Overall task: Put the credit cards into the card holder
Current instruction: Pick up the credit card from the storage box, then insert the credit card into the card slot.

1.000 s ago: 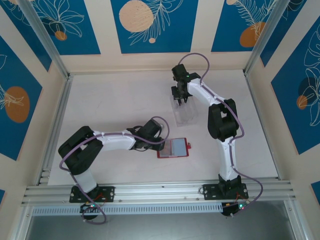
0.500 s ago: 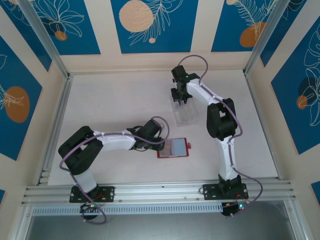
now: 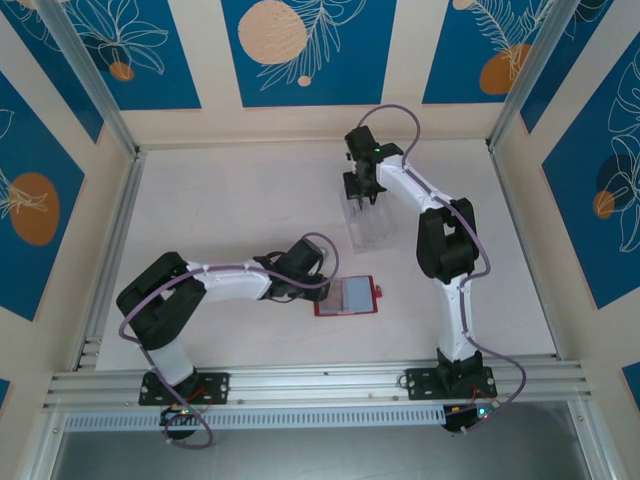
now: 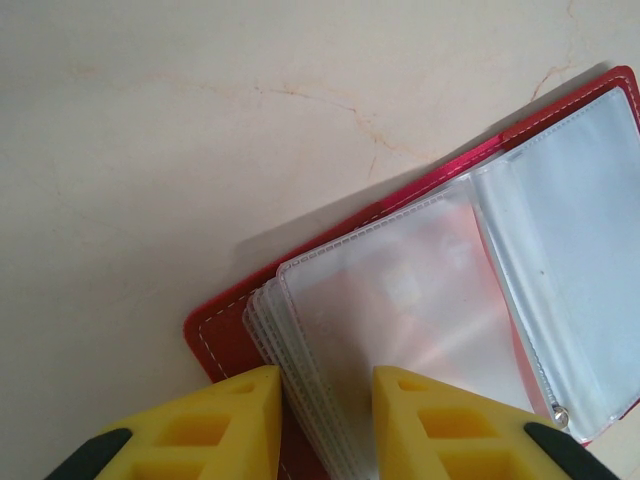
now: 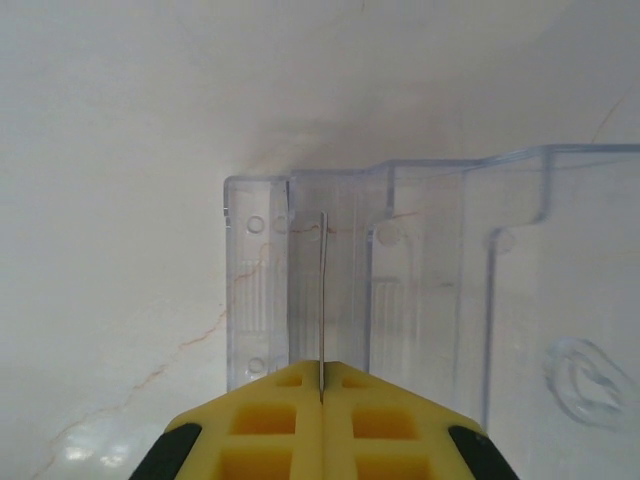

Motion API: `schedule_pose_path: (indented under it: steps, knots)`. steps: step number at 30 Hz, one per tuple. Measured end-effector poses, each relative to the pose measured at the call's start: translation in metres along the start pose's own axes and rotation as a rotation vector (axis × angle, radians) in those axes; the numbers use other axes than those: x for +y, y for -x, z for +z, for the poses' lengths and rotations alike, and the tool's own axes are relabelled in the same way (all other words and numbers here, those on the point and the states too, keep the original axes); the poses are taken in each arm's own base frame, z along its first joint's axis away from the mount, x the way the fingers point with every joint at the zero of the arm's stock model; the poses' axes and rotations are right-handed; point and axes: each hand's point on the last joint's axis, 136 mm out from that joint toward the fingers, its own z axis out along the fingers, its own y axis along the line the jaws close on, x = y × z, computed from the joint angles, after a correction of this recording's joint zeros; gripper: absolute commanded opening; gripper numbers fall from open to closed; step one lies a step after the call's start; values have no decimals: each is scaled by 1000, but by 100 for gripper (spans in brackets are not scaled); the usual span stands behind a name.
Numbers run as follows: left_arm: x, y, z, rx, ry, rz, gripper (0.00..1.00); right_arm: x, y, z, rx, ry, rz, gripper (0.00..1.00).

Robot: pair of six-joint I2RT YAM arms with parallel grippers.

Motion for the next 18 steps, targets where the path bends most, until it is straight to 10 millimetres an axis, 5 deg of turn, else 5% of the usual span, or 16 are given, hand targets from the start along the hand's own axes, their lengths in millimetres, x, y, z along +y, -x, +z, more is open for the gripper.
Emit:
schedule_pose_path:
  steps: [9, 13, 18]
  knots:
    - [0, 0, 0, 0, 0, 0, 27, 9, 24, -120, -238, 36, 4, 0]
    - [0, 0, 0, -1, 0, 0, 27, 21, -8, -156, -291, 94, 12, 0]
    - [0, 0, 0, -1, -1, 0, 25, 31, -79, -144, -238, 217, 70, 0]
